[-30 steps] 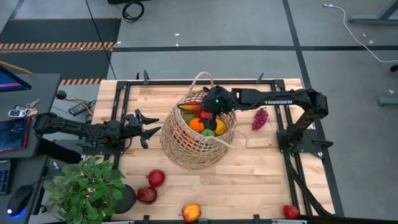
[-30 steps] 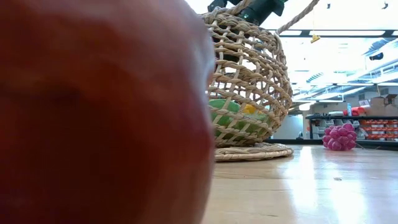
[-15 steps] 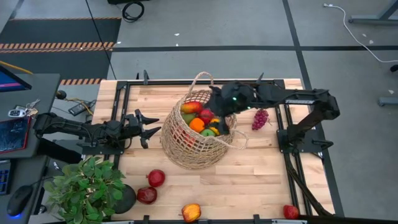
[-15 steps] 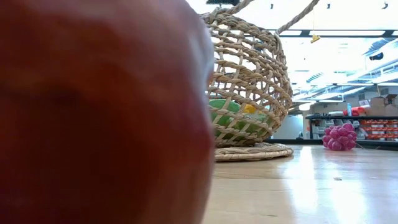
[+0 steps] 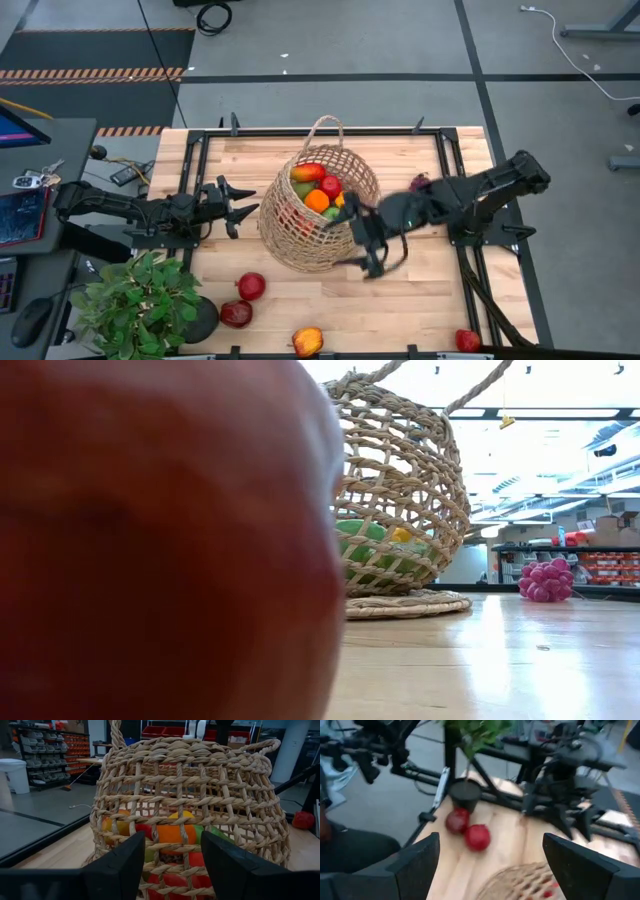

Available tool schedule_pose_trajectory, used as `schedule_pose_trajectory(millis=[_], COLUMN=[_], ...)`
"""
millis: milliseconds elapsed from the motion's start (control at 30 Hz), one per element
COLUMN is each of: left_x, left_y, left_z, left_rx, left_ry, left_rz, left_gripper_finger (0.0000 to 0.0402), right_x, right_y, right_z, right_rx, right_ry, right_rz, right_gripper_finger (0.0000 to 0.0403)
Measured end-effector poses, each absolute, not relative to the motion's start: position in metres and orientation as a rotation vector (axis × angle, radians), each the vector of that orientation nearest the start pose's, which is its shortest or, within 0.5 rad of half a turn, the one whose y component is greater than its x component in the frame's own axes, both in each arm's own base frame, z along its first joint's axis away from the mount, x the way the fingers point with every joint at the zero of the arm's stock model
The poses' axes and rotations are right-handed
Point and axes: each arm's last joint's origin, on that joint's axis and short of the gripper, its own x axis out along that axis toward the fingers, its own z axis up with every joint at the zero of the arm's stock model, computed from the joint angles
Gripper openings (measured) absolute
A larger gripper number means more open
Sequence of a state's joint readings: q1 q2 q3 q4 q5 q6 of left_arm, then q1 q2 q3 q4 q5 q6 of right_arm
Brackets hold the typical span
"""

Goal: Build produce basket
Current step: Put the red apple into the basket

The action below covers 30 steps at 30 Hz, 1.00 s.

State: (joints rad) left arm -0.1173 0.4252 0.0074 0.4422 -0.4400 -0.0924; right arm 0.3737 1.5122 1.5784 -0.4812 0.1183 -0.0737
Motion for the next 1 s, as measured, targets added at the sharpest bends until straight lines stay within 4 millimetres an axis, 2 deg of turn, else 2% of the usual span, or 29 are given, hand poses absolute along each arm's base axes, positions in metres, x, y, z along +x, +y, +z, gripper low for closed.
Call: schedule_pose_trajectory(millis=[200,467,800,1000], left_x=[0.122,0.122,0.122,0.122], left_y=[-0.002,-0.002,-0.002,-0.002], left_z=[0.17,0.17,0.17,0.17], left_rx=[-0.097,-0.098,-0.098,-0.098], left_ry=[-0.035,-0.037,-0.038,-0.038], left_rz=[0.321,0.321,0.321,0.322], left_gripper_finger=[0.02,0.02,0.0201,0.0197], right_x=[0.321,0.337,0.367,0.375], right_y=[0.159,0.207,0.238,0.253], right_z=[0.39,0.346,0.287,0.255], right_rx=[-0.078,-0.11,-0.142,-0.145], right_ry=[0.373,0.444,0.503,0.539], right_rz=[0.307,0.285,0.291,0.262], right_gripper_finger=[0.0356,0.0356,0.0356,0.0356])
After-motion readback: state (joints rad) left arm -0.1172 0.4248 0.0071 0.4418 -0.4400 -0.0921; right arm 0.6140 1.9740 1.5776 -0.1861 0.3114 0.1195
